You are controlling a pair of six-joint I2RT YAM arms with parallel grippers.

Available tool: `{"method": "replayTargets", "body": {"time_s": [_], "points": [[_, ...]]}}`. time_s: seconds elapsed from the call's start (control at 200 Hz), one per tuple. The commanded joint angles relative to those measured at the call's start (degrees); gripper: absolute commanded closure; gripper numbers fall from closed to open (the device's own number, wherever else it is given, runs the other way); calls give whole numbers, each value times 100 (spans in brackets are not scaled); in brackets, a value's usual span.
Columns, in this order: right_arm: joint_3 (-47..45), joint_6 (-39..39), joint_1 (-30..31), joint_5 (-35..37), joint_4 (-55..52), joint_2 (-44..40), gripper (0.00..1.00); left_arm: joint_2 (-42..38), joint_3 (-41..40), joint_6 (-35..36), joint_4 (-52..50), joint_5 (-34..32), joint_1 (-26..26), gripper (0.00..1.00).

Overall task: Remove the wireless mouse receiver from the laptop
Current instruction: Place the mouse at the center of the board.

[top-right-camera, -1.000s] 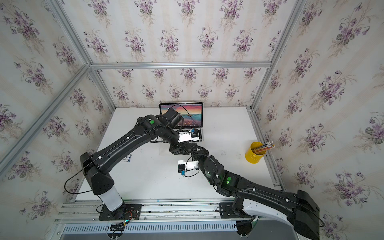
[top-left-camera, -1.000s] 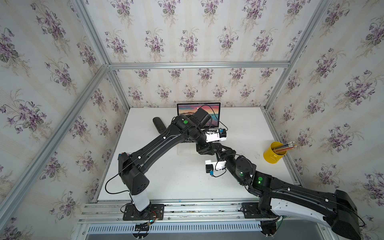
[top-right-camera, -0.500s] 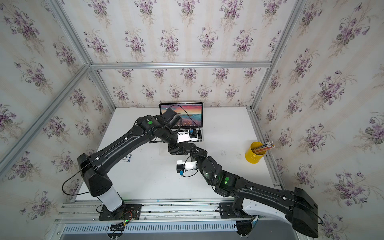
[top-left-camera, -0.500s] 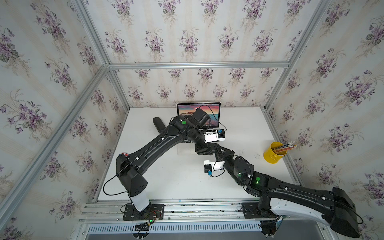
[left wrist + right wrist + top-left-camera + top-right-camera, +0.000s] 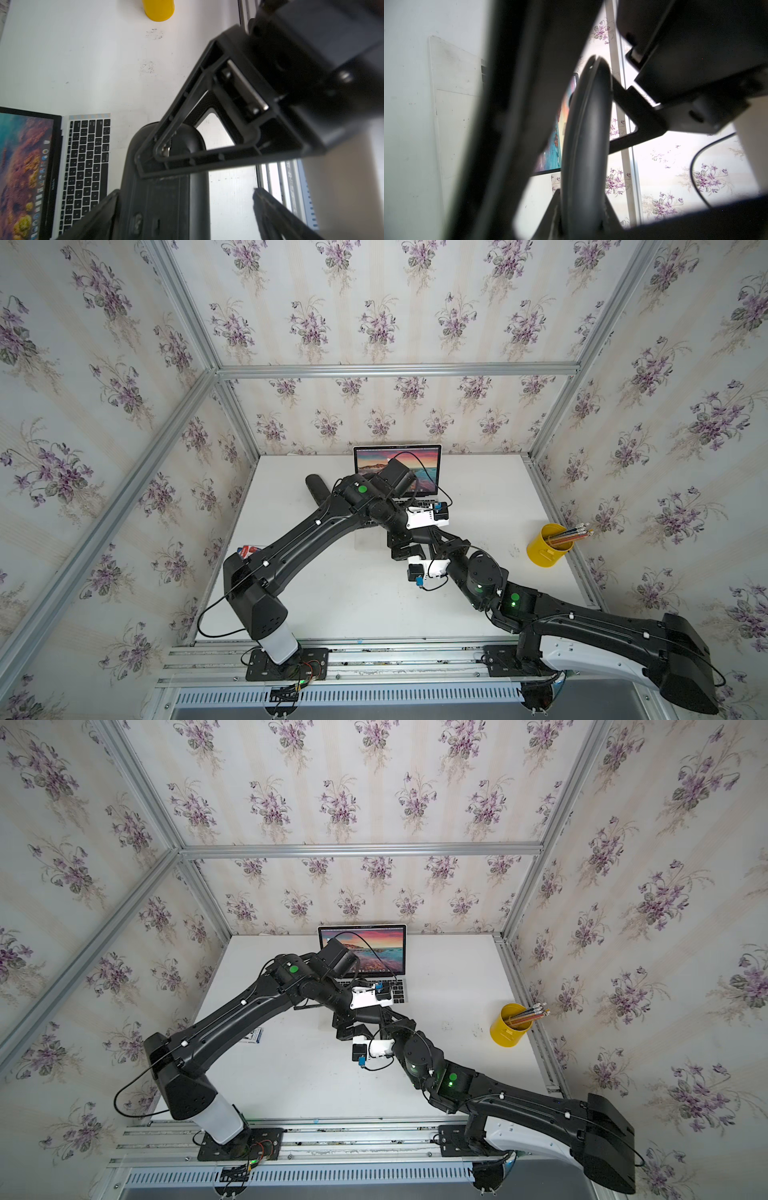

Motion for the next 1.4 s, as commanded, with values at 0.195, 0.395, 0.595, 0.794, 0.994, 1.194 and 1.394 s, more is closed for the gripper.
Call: {"method": "replayTargets", "body": {"time_s": [0.195, 0.395, 0.595, 0.794, 0.994, 1.194, 1.394], "points": [[-9, 1202, 0, 324, -684, 386, 100, -1174, -1175, -112, 1528, -993, 36, 1], [226, 2734, -33, 105, -1584, 523, 100, -1850, -1964, -267, 2613, -2351, 75, 1], [804, 5447, -1287, -2364, -2780, 374, 100, -2015, -2366, -788, 4115, -4534, 365, 1], [551, 7464, -3430, -5001, -2267, 309, 100, -2241, -2576, -1499, 4870, -6100, 786, 1], [-30, 9518, -5576, -7274, -913, 785, 100, -3101, -3481, -2247, 5558, -6695, 1092, 1], [-228, 10386, -6198, -8147, 168, 1999, 100, -3577, -3998, -3094, 5102, -7200, 1110, 1], [-9, 10364, -6380, -8146, 219, 3127, 100, -3801, -4552, -3722, 4520, -7089, 1109, 1]]}}
